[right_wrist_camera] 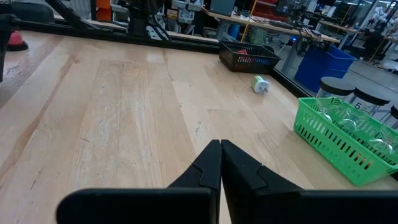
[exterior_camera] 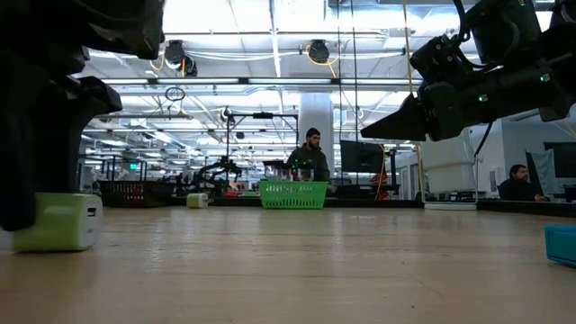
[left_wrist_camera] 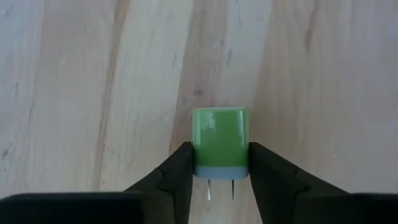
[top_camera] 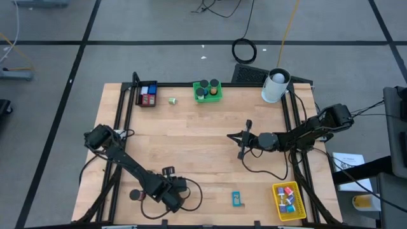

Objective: Pick & Place Office items
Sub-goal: Put the bottom green charger adapter into the yellow basket

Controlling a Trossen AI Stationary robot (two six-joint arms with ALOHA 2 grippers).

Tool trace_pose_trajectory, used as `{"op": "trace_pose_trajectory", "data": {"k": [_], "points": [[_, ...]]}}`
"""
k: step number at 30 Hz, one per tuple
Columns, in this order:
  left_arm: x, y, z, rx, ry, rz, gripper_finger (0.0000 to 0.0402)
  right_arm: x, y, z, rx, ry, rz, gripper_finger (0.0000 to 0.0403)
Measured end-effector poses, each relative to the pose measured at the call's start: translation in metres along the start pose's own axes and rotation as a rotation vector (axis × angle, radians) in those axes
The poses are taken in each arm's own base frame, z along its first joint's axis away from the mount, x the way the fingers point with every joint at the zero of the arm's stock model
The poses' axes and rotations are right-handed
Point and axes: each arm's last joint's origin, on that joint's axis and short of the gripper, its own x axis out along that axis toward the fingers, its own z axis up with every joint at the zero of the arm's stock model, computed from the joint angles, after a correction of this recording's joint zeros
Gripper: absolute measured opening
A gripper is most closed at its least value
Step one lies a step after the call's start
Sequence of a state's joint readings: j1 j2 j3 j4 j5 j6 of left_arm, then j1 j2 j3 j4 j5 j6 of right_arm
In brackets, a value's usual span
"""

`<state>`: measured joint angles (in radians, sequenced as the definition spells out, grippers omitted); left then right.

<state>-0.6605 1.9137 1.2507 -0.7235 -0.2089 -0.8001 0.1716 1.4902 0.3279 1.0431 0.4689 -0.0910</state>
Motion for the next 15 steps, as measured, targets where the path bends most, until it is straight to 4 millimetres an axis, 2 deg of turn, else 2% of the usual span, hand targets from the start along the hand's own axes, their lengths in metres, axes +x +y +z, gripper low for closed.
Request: {"op": "trace_pose_trajectory", "data": {"k": [10,15], "points": [[-0.006,0.033,0.011,-0.269,0.037,0.137,0.0154,0.0,0.0,0.0,0.0,0.0,0.001,0.0004],[-0.002,0.04,0.018,-0.316,0.07,0.116,0.0196,0.0,0.0,0.0,0.0,0.0,0.0,0.0004]]}}
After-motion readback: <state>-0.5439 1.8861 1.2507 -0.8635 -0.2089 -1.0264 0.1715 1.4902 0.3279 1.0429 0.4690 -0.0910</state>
